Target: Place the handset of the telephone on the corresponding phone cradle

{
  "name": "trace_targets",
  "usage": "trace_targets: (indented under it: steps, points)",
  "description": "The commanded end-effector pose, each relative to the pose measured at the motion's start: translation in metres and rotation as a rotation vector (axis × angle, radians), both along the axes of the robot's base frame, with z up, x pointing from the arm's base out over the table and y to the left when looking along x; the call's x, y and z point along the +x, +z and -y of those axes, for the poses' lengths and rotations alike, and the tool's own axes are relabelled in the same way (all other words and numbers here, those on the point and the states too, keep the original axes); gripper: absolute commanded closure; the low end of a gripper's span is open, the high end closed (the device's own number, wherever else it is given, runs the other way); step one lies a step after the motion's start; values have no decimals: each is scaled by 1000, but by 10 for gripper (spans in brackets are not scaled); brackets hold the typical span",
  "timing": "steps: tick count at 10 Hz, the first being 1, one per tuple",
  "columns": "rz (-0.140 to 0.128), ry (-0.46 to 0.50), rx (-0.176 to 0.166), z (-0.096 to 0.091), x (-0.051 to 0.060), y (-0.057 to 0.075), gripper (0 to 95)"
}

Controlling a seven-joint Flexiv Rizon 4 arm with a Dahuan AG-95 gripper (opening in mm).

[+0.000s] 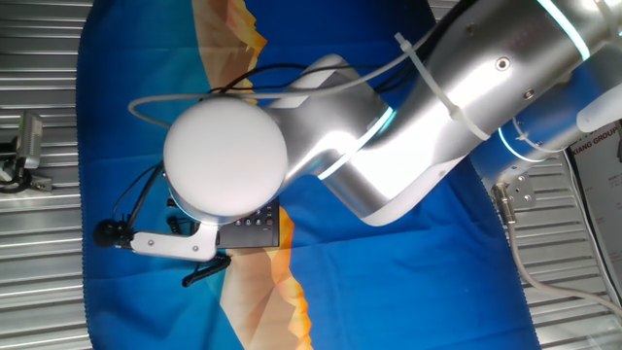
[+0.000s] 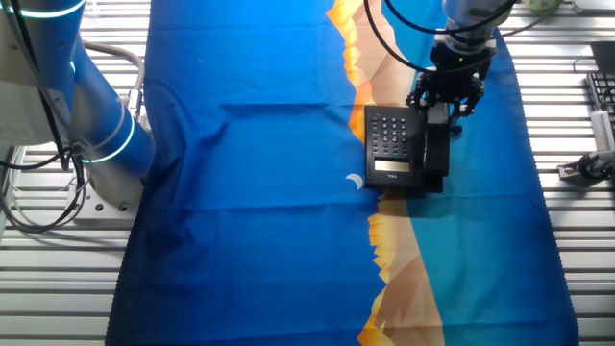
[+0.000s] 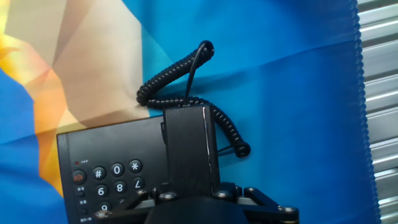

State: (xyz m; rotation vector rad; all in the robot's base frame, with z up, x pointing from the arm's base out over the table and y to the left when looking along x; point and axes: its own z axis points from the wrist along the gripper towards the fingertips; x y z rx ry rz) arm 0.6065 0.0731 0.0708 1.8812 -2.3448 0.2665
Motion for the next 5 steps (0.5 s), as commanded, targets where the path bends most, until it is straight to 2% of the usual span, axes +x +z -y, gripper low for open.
trace_targets:
  steps: [1,5]
  points:
    - [0,-1,3,0,0,0,950]
    - [-10,1,-23,0,-1,0,950]
